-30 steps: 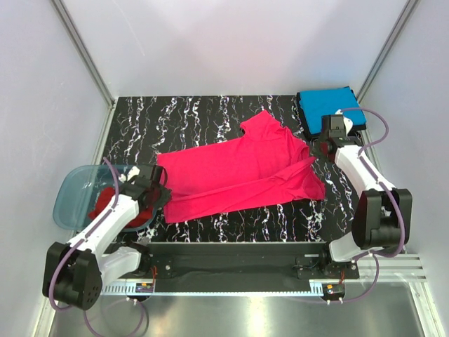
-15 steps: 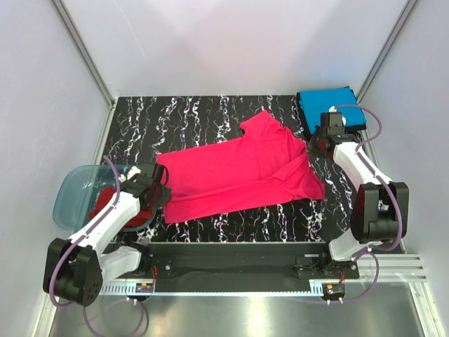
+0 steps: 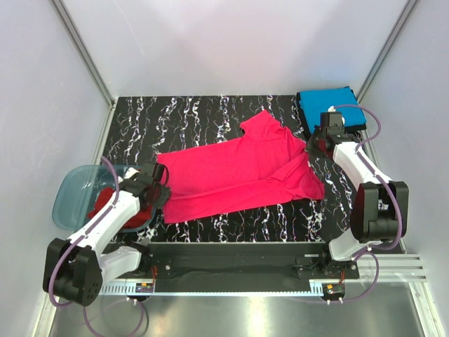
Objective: Fold and stack the t-shirts
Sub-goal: Fold the tshirt
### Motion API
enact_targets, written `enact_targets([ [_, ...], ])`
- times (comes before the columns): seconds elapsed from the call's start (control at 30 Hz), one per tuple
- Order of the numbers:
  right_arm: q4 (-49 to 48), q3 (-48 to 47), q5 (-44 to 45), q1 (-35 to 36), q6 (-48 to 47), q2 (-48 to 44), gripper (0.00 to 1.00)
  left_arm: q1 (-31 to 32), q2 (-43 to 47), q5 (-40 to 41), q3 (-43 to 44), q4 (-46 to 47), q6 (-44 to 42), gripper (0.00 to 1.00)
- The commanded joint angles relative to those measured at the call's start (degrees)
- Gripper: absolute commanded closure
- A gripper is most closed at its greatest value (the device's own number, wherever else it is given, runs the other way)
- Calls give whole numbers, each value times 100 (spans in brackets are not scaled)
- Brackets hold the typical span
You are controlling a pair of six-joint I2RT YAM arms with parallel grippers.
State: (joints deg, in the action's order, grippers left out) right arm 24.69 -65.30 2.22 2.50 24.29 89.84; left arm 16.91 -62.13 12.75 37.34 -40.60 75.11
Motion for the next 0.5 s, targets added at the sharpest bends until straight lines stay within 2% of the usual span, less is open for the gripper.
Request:
enact_targets([
  [0.0, -210, -62, -213, 13, 66, -205, 95, -74, -19, 939, 220, -634, 127, 76],
  [0.2, -219, -167, -547, 48, 120, 33, 94, 356, 16, 1229, 792, -704, 100, 66],
  [0.47, -184, -395, -389, 75, -21, 323, 94, 866, 509, 1589, 827, -651, 574, 66],
])
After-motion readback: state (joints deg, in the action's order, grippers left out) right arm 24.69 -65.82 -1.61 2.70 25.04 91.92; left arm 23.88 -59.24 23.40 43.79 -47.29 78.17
